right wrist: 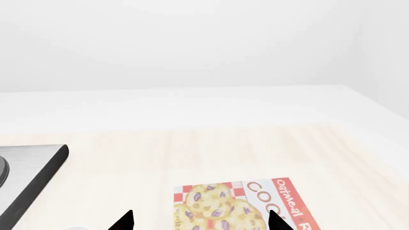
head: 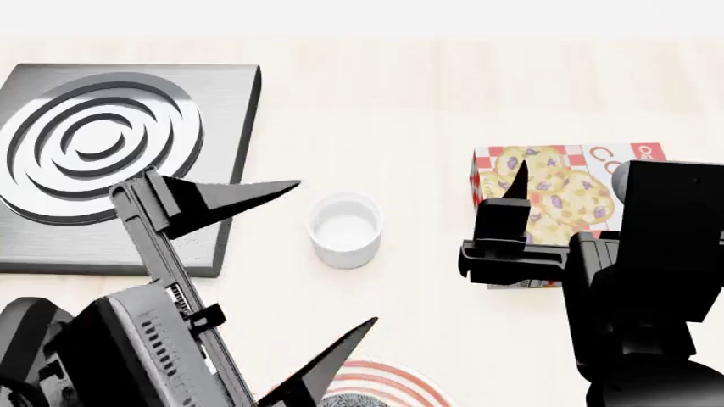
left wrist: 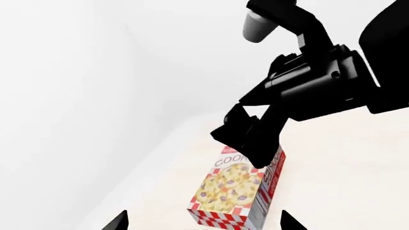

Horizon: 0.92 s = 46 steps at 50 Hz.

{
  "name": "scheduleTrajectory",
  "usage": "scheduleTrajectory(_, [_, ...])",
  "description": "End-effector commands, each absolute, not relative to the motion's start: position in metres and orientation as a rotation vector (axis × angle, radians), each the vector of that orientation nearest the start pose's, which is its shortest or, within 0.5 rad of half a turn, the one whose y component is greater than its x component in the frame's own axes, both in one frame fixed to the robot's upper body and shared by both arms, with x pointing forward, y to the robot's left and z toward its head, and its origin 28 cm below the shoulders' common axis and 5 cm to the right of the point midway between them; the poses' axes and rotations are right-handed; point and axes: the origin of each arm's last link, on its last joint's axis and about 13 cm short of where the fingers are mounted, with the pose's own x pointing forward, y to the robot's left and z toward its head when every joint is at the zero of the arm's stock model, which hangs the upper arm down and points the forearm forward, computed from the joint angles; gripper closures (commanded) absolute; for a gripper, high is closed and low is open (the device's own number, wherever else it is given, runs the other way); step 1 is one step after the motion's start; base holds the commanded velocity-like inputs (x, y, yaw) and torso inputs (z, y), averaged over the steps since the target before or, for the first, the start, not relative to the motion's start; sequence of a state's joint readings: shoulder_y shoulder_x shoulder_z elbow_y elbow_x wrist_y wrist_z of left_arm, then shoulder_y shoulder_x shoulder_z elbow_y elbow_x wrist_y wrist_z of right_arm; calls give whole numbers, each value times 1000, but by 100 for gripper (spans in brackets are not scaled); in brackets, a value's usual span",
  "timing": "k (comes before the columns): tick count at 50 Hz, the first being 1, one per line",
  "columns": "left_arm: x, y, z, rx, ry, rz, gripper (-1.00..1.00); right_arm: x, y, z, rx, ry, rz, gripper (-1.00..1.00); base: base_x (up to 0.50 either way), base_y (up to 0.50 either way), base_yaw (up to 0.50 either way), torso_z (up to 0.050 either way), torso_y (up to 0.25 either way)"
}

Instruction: Pick the akita bowl on the stove and place it on the plate.

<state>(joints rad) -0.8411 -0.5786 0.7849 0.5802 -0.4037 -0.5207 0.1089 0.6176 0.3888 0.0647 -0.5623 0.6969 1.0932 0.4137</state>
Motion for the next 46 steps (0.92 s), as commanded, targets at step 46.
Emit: scheduleTrajectory(46, [262, 223, 263, 158, -469, -479, -100, 254, -143, 216, 11, -44, -51, -100, 0, 0, 0, 0, 0])
